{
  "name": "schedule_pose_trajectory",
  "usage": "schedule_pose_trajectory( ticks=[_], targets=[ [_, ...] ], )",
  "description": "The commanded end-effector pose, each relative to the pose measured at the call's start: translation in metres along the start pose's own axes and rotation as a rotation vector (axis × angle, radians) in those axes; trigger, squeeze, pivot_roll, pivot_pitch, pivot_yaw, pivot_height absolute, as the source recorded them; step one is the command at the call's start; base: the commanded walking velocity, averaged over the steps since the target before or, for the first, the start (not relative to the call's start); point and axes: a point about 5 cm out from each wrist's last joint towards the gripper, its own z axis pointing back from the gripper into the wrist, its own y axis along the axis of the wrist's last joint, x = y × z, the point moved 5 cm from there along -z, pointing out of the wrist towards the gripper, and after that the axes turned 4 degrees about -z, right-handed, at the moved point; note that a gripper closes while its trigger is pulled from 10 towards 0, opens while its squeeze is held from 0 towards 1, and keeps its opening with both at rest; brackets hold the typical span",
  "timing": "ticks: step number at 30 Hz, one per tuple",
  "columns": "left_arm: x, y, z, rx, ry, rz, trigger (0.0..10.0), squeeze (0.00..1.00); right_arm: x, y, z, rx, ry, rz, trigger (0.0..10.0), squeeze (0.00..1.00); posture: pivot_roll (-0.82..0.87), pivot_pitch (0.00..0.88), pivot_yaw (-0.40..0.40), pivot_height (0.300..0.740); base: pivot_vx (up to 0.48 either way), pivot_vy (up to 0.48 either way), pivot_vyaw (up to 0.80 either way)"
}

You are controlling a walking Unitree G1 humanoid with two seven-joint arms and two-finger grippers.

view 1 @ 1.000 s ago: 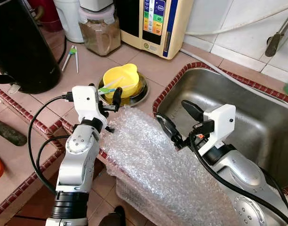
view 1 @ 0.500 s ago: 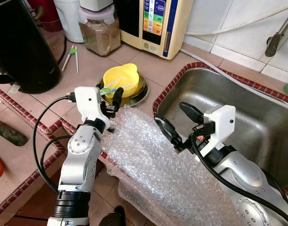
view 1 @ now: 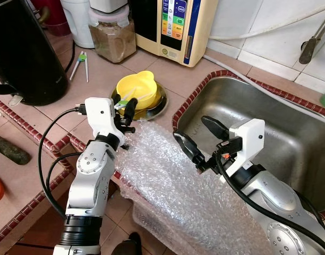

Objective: Kitchen organization

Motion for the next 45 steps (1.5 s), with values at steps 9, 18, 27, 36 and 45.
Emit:
schedule_pose_trajectory(
  ticks=[9,18,27,36,45],
  targets=[
    [-0.002,0.009,-0.001,0.034,0.010,-0.019,0.0,0.00,-0.018,0.004,0.003,0.000,0.110,-0.056,10.0,0.00,0.01,0.205,-0.032,0.740,0.000,0.000,0.00],
    [0.000,0.020,-0.003,0.078,0.014,-0.040,0.0,0.00,-0.014,0.006,0.001,0.005,0.107,-0.050,10.0,0.00,0.02,0.198,-0.038,0.740,0.000,0.000,0.00],
    [0.022,0.043,0.000,0.172,-0.055,-0.071,0.0,0.00,0.027,-0.014,-0.007,-0.068,-0.120,-0.065,10.0,0.00,0.03,0.183,-0.053,0.740,0.000,0.000,0.00],
    [0.036,0.068,-0.007,0.217,-0.142,0.041,0.0,0.00,0.059,-0.019,-0.013,-0.070,-0.279,-0.069,10.0,0.00,0.05,0.173,-0.065,0.740,0.000,0.000,0.00],
    [0.077,0.051,-0.011,0.080,-0.440,0.195,0.0,0.00,0.082,-0.006,-0.014,0.001,-0.358,-0.011,10.0,0.00,0.03,0.160,-0.054,0.740,0.000,0.000,0.00]
  ],
)
